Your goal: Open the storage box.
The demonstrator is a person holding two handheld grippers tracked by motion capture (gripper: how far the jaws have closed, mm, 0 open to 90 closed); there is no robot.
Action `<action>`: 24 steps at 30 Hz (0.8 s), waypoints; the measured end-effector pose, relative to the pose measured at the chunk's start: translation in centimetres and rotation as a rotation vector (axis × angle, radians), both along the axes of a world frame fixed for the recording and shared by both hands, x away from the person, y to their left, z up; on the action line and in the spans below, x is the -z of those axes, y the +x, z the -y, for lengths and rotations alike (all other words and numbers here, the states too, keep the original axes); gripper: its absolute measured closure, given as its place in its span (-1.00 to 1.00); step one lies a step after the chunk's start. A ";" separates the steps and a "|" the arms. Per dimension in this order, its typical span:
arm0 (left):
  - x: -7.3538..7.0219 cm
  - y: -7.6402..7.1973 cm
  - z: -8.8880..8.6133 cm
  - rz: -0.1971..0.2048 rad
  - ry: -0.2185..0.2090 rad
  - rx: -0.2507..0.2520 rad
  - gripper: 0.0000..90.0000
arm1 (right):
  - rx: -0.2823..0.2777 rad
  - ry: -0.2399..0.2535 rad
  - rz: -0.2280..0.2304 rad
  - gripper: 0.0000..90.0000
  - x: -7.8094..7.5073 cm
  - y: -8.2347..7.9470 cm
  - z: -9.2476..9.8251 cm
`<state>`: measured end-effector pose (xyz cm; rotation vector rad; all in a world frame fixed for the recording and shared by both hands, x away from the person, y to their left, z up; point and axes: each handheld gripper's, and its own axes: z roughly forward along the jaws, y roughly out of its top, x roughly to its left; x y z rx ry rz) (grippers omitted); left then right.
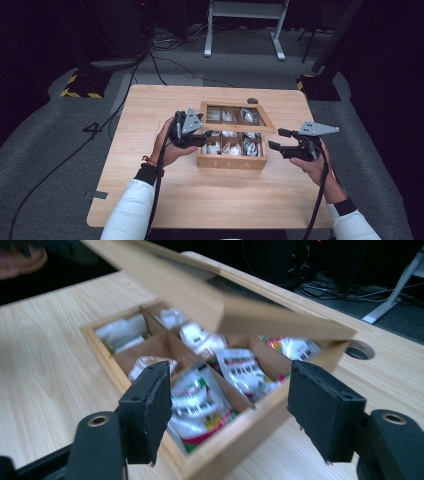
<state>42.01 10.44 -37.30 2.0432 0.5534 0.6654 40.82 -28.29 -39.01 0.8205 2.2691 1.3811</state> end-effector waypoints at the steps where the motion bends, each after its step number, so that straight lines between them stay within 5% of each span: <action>1: -0.1 0.1 0.0 -0.002 0.005 0.004 -0.13 | 0.004 -0.008 -0.002 -0.25 0.2 -0.1 0.3; 11: -1.4 1.1 -0.2 0.001 -0.009 0.036 -0.02 | 0.005 -0.132 -0.042 -0.27 3.2 -0.8 2.1; 24: -3.1 3.0 -0.6 -0.007 -0.090 0.033 -0.01 | 0.013 -0.135 -0.129 -0.30 7.4 -2.0 4.9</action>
